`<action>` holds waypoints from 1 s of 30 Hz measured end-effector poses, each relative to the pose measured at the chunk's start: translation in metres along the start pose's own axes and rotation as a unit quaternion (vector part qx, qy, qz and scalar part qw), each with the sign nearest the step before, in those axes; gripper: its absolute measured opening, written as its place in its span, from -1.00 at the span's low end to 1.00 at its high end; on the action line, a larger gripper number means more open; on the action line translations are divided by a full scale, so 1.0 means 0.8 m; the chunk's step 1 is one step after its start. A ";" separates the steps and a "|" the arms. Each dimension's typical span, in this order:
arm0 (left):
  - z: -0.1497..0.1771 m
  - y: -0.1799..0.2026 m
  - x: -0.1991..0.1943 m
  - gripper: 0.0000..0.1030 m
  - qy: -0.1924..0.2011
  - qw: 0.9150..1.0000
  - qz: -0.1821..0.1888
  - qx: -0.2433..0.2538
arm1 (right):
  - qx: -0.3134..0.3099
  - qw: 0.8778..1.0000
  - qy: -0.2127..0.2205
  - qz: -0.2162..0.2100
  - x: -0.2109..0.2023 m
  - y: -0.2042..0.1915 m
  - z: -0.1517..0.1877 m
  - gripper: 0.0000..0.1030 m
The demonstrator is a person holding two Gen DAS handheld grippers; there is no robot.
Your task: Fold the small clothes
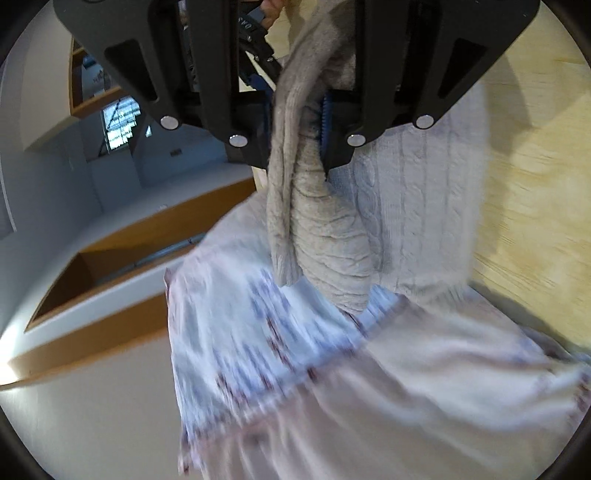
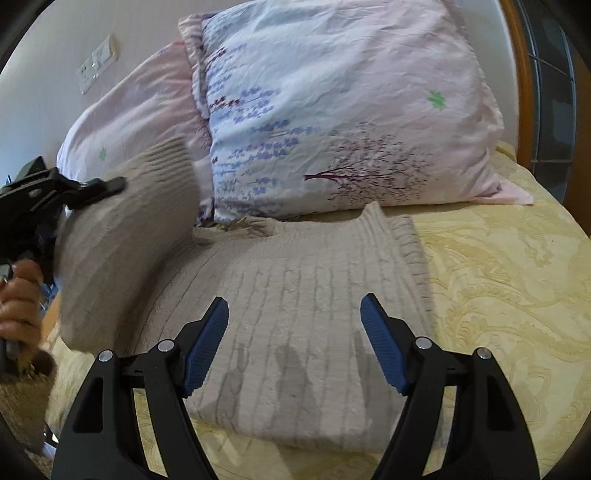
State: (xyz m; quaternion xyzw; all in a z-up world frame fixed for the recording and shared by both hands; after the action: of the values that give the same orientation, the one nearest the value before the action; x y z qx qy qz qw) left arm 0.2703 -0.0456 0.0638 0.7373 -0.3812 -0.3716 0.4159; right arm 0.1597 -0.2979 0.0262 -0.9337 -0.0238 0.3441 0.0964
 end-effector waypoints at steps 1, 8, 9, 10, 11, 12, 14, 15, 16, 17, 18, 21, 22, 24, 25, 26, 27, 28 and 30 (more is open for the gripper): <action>0.006 0.000 0.014 -0.65 -0.007 1.000 0.000 0.001 | 0.008 1.000 -0.001 -0.004 -0.001 0.005 0.000 0.47; 0.066 -0.008 0.113 -0.47 -0.130 0.991 0.025 -0.028 | 0.084 0.996 -0.011 -0.027 -0.010 0.055 -0.002 0.47; 0.067 -0.002 0.109 -0.31 -0.131 0.991 0.029 -0.017 | 0.095 0.995 -0.011 -0.036 -0.013 0.062 -0.004 0.47; 0.065 0.005 0.101 -0.07 -0.126 0.992 0.031 -0.003 | 0.103 0.994 -0.012 -0.043 -0.015 0.067 -0.005 0.47; 0.061 0.012 0.087 0.04 -0.113 0.993 0.030 0.015 | 0.117 0.991 -0.014 -0.057 -0.018 0.074 -0.009 0.47; 0.055 0.018 0.069 0.15 -0.094 0.995 0.025 0.031 | 0.132 0.988 -0.021 -0.076 -0.018 0.079 -0.012 0.47; 0.042 0.024 0.032 0.26 -0.056 0.996 -0.004 0.068 | 0.158 0.980 -0.039 -0.113 -0.014 0.084 -0.017 0.47; 0.036 0.023 0.016 0.35 -0.039 0.995 -0.028 0.082 | 0.171 0.974 -0.055 -0.138 -0.008 0.084 -0.019 0.46; 0.030 0.018 -0.001 0.40 -0.020 0.993 -0.070 0.098 | 0.177 0.970 -0.066 -0.153 -0.004 0.082 -0.020 0.46; 0.026 0.013 -0.009 0.40 -0.013 0.990 -0.096 0.107 | 0.182 0.964 -0.084 -0.174 0.003 0.076 -0.021 0.46; 0.025 0.006 -0.016 0.40 -0.007 0.986 -0.120 0.114 | 0.184 0.960 -0.100 -0.188 0.010 0.070 -0.022 0.46; 0.025 -0.030 -0.024 0.41 -0.016 0.979 -0.177 0.103 | 0.175 0.955 -0.139 -0.194 0.035 0.047 -0.021 0.43; 0.028 -0.037 -0.024 0.41 -0.021 0.978 -0.183 0.097 | 0.170 0.956 -0.146 -0.188 0.040 0.042 -0.019 0.42; 0.034 -0.055 -0.021 0.41 -0.032 0.977 -0.195 0.081 | 0.163 0.957 -0.162 -0.176 0.055 0.033 -0.016 0.31; 0.036 -0.061 -0.016 0.41 -0.038 0.977 -0.195 0.075 | 0.159 0.956 -0.171 -0.176 0.062 0.028 -0.014 0.25; 0.038 -0.066 -0.010 0.41 -0.045 0.978 -0.192 0.067 | 0.157 0.956 -0.177 -0.176 0.066 0.025 -0.012 0.11; 0.040 -0.070 -0.006 0.41 -0.051 0.978 -0.191 0.062 | 0.153 0.955 -0.183 -0.174 0.070 0.021 -0.008 0.02; 0.042 -0.073 -0.005 0.42 -0.056 0.979 -0.188 0.059 | 0.150 0.955 -0.185 -0.174 0.073 0.020 -0.007 0.00; 0.048 -0.079 -0.002 0.44 -0.063 0.980 -0.180 0.054 | 0.141 0.956 -0.186 -0.177 0.076 0.015 -0.004 -0.05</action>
State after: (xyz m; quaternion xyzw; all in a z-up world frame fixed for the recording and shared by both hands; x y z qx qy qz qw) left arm 0.2519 -0.0338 -0.0068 0.7901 -0.2875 -0.4652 0.2771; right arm 0.2077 -0.3037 -0.0123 -0.8112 -0.1571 0.4885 0.2804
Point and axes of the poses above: each gripper's, at about its wrist camera, not at the fingertips, and x roughly the way its jaws point, y to its right, z to its underside, the point moved 3 cm from there along x, roughly the way its jaws point, and after that the axes turned 9 degrees about z, right-handed, at the moved point
